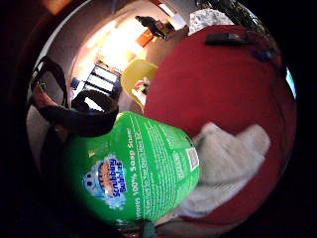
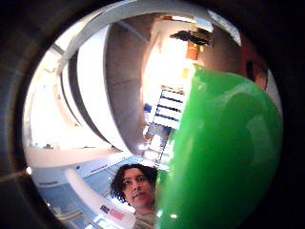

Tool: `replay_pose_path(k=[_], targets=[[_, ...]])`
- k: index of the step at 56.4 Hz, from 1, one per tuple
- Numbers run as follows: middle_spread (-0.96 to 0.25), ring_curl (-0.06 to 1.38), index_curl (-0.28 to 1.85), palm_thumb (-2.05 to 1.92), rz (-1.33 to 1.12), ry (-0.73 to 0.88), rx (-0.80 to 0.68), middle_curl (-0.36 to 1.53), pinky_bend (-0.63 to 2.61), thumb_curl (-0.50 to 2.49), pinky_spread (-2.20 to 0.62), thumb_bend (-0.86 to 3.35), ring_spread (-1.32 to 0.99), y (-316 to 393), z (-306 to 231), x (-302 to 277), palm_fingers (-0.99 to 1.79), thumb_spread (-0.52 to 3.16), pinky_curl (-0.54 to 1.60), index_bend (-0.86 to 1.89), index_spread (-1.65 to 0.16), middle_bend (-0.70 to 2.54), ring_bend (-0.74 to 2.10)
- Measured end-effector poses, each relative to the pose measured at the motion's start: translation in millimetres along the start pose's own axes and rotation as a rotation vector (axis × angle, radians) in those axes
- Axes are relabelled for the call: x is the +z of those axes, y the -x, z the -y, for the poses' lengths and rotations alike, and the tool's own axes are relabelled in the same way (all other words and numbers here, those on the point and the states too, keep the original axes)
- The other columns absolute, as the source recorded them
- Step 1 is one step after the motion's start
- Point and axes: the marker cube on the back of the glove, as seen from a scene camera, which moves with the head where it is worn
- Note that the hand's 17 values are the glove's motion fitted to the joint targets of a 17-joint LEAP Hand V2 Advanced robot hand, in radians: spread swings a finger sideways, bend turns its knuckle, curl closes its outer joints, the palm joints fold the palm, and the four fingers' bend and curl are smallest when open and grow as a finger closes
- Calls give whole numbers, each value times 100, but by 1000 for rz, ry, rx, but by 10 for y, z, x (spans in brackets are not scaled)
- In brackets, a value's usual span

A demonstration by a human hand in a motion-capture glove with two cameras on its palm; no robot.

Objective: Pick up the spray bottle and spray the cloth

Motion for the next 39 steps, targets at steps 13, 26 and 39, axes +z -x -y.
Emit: replay_pose_path(k=[13,26,39], targets=[[-17,49,64,106,0,11,25,56,42,78,-19,-2,-16,-435,205,441,130,46,42,21,-22,56,59],[-17,49,64,104,-63,-60,-35,56,42,78,-23,-3,-17,-534,581,587,133,45,42,22,-23,56,60],[-18,49,64,102,-106,-133,-50,56,43,79,-27,-3,-19,-569,828,734,134,42,42,23,-24,56,60]])
